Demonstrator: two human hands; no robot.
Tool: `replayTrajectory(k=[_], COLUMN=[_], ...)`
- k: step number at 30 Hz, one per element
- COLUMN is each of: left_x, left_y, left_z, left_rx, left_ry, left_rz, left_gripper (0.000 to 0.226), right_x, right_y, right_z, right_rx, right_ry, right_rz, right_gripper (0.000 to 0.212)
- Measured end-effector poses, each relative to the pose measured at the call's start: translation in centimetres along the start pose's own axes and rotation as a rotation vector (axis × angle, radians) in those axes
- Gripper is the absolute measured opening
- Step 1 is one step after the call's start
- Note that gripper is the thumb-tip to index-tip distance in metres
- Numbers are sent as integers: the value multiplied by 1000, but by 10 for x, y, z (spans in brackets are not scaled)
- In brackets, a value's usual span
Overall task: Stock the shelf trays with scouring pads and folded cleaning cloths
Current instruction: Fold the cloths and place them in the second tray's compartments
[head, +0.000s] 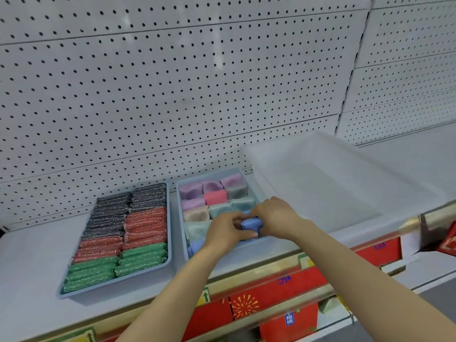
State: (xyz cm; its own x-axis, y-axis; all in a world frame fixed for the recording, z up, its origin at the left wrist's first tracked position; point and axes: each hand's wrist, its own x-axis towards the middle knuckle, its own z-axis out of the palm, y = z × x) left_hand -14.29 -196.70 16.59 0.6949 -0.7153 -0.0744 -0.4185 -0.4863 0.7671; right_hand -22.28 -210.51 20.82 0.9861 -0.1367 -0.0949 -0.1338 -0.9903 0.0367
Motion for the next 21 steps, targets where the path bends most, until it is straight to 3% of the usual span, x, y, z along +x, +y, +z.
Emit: replayTrajectory(k=[3, 6, 9, 11, 13, 17, 21], left_x=[3, 5, 5, 2, 0, -10, -14], left_y=[5, 6, 6, 5, -3, -14, -16], left_z=[2, 8, 9, 6, 3, -1, -5], left_rx=[166, 265, 264, 240, 209, 151, 126], left_ry=[-84, -41, -49, -48, -18, 51, 55], left_rz=[-45, -79, -58, -3, 55, 77, 60], left_gripper=[14, 36, 38, 28, 5, 16, 21], right_x=[5, 7, 2, 0, -1, 4, 4], right_y=[-4, -4, 6, 10, 7, -7, -4], right_z=[-3, -1, -1, -2, -2, 4, 6], right_rx=[6, 26, 207, 254, 186, 8, 89], right_ry=[-83, -156, -152, -110, -86, -147, -160], right_rz=[47, 20, 30, 13, 9, 3, 26], right_gripper=[23, 22, 23, 21, 21, 17, 16])
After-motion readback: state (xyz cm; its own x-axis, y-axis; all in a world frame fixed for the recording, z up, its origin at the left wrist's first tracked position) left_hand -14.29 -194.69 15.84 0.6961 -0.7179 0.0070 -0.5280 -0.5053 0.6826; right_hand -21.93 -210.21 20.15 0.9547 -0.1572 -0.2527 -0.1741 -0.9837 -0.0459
